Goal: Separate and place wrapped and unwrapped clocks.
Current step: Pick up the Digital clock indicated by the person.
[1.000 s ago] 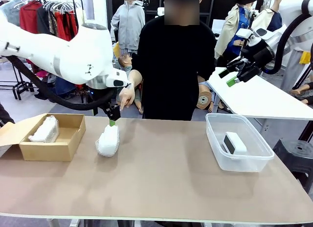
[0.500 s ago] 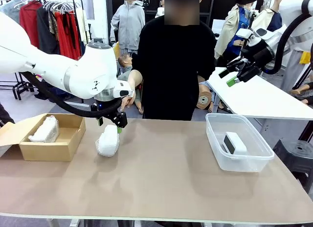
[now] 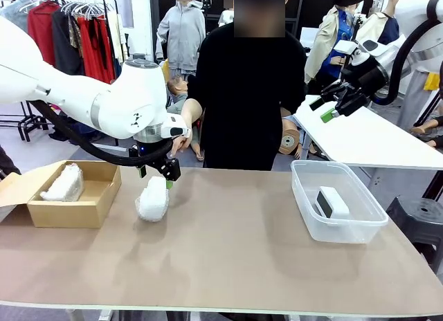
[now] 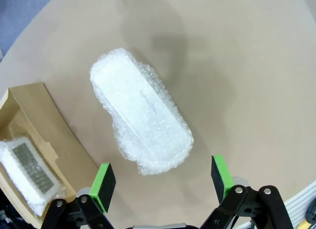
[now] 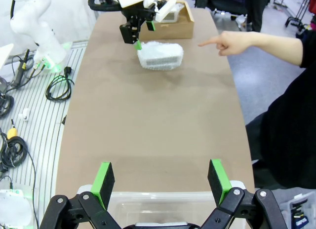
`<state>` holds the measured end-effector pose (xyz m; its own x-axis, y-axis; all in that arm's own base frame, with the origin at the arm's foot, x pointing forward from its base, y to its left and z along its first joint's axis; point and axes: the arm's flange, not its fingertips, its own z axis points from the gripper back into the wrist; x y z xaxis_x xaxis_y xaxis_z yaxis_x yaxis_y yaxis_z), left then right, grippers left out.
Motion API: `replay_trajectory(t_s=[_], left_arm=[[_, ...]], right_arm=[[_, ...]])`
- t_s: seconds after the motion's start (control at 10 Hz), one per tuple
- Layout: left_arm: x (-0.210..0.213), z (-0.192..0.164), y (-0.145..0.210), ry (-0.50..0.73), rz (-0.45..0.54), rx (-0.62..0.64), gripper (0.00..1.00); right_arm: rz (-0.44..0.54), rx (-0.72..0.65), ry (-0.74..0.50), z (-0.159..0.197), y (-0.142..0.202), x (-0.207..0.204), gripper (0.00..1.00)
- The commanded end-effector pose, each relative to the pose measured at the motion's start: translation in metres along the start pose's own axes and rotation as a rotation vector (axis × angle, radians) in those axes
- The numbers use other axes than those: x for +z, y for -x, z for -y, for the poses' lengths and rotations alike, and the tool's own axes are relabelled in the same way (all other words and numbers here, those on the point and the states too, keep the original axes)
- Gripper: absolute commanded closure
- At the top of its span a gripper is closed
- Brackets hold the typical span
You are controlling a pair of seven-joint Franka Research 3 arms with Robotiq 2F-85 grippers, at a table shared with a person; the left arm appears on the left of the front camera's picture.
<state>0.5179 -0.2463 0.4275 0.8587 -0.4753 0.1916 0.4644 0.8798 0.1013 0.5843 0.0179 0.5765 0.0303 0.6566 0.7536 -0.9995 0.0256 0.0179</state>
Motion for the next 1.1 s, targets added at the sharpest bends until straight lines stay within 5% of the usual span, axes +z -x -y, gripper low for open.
replay_trajectory(t_s=[0.0, 0.2, 0.4, 1.0], left_arm=[[0.000, 0.000, 0.000, 0.000, 0.000, 0.000, 0.00], [-0.001, -0.003, -0.015, -0.114, -0.018, 0.293, 0.00], [-0.004, -0.001, -0.024, -0.150, -0.004, 0.426, 0.00], [-0.046, 0.010, -0.040, -0.280, 0.006, 0.480, 0.00]], right_arm=[[-0.001, 0.002, 0.000, -0.001, -0.001, 0.001, 0.00], [-0.001, 0.002, 0.000, -0.001, -0.001, 0.001, 0.00], [-0.001, 0.002, 0.000, -0.001, -0.001, 0.001, 0.00], [-0.001, 0.002, 0.000, -0.001, -0.001, 0.001, 0.00]])
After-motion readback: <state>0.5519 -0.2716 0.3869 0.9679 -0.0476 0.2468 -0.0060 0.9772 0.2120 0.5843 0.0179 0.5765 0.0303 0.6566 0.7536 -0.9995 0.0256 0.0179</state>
